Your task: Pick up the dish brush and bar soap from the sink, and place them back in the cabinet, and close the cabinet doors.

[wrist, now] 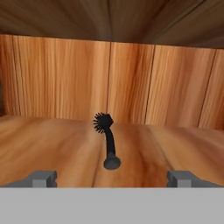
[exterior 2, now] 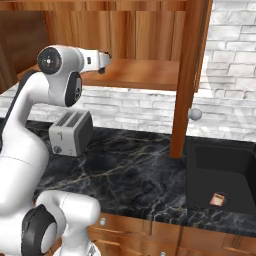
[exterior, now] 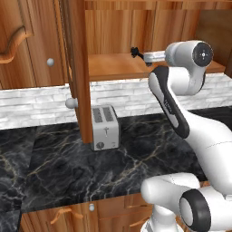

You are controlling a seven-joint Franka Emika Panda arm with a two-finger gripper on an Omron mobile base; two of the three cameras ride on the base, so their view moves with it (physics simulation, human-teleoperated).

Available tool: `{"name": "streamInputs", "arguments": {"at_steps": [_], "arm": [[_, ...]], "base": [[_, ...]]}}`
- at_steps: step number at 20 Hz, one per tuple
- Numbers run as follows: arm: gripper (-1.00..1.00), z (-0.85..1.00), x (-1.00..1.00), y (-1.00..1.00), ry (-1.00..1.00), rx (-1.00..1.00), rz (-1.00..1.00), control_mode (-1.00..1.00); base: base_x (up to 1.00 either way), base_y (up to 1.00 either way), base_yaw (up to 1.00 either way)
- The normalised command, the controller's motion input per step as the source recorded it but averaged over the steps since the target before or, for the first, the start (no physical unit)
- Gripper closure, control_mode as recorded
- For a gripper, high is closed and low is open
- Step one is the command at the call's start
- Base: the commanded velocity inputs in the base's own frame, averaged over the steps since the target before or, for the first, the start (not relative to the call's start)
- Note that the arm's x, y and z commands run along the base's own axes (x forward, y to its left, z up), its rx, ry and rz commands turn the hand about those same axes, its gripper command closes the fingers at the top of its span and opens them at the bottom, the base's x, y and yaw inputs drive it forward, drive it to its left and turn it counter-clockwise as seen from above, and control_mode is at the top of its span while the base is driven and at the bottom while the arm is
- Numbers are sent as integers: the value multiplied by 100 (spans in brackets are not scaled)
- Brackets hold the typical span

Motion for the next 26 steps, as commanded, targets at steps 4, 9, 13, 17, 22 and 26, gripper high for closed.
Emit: {"name": "streamInputs", "arguments": {"at_steps": [4, 9, 13, 17, 22, 26], "arm": [[-100, 0, -61, 0, 2, 1, 0, -100], [-100, 1, -52, 0, 1, 2, 0, -100], [-100, 0, -43, 0, 0, 0, 0, -100], [-100, 0, -40, 0, 0, 0, 0, -100], [-100, 0, -42, 0, 0, 0, -1, -100], [-100, 0, -34, 0, 0, 0, -1, -100]], "base": [[0, 0, 0], [0, 0, 0], [0, 0, 0], [0, 0, 0], [0, 0, 0], [0, 0, 0]]}}
